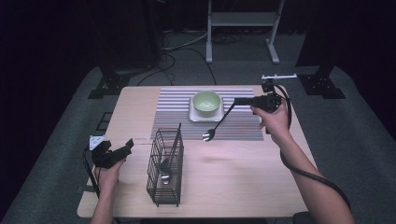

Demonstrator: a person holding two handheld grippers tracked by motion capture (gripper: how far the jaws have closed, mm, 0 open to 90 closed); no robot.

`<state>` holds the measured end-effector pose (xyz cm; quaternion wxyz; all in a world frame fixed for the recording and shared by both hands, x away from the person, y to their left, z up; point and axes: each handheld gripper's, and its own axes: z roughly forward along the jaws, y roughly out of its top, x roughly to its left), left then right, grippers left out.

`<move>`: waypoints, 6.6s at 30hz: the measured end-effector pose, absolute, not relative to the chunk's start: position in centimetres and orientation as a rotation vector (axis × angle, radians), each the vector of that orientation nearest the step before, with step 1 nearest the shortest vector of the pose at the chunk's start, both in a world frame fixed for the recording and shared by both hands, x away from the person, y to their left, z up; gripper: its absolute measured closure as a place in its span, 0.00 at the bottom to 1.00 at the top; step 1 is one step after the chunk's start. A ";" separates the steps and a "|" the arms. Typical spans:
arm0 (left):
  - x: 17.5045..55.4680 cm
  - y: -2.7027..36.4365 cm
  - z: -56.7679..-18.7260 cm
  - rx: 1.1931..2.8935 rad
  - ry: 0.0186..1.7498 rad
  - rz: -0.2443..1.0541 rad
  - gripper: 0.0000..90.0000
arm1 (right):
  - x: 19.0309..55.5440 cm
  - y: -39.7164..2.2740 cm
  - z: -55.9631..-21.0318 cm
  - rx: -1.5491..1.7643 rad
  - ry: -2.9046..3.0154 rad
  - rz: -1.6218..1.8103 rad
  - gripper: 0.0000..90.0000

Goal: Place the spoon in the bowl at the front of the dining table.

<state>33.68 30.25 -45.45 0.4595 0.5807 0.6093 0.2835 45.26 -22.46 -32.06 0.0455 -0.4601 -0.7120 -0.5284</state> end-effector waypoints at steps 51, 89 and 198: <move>33.6 30.3 -45.5 1.430 1.498 0.693 0.02 | 50.5 -20.9 -31.6 -1.588 -2.149 -1.620 0.99; 33.5 30.5 -45.5 1.422 1.498 0.691 0.02 | 54.1 -21.0 -31.6 -1.856 -2.099 -1.660 0.99; 33.3 30.6 -45.7 1.425 1.510 0.699 0.02 | 49.8 -21.5 -40.5 -1.553 -2.180 -1.432 0.32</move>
